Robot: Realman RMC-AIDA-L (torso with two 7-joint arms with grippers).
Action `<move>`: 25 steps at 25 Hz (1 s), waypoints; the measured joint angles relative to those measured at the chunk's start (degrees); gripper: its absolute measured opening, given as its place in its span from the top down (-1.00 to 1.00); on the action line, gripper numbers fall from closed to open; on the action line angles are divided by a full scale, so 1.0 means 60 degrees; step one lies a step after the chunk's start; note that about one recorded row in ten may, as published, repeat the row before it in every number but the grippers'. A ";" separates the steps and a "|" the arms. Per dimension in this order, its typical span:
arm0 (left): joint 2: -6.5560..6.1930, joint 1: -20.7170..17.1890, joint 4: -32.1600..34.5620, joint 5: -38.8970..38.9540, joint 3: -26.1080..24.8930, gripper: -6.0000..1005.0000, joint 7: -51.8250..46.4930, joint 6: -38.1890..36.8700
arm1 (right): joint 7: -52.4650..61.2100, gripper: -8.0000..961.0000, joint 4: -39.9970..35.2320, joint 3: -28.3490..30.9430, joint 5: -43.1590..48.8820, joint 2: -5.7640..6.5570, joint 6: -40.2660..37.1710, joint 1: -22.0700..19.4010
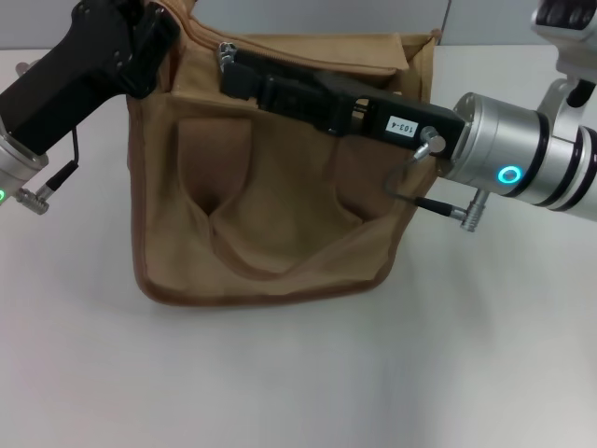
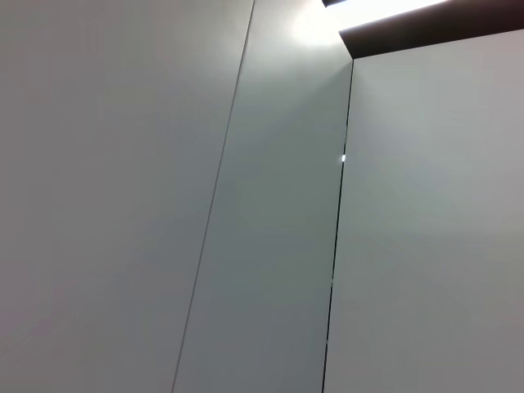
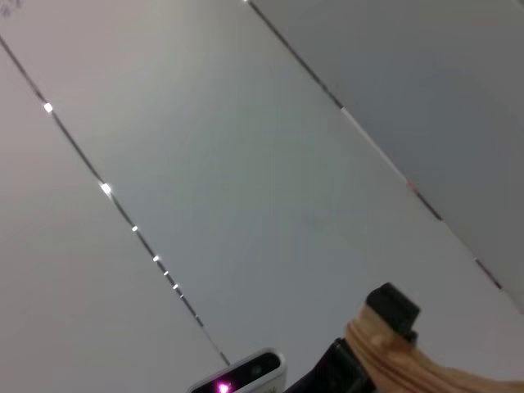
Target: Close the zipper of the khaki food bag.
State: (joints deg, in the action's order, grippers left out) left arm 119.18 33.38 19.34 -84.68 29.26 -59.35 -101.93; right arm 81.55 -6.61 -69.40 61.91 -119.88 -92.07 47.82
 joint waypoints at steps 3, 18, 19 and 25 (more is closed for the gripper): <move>0.0000 0.0023 -0.0001 0.0000 0.0002 0.90 0.0011 0.0013 | -0.0012 -0.51 0.0014 -0.0061 -0.0043 0.0000 0.0154 0.0067; 0.0000 0.0066 -0.0017 -0.0015 0.0000 0.89 0.0143 0.0159 | -0.0051 -0.51 -0.0089 -0.0338 -0.0344 0.0001 0.0244 0.0112; 0.0000 0.0074 -0.0017 -0.0018 -0.0003 0.88 0.0155 0.0160 | -0.0036 -0.50 -0.0089 -0.0349 -0.0332 0.0001 0.0301 0.0113; 0.0001 0.0111 -0.0074 -0.0021 -0.0057 0.88 0.0225 0.0137 | -0.0019 -0.44 -0.0086 -0.0360 -0.0350 0.0001 0.0446 0.0118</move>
State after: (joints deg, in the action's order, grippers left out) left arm 119.18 34.05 18.90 -84.80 28.92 -58.00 -101.11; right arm 81.43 -7.13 -71.56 59.81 -119.88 -89.39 48.53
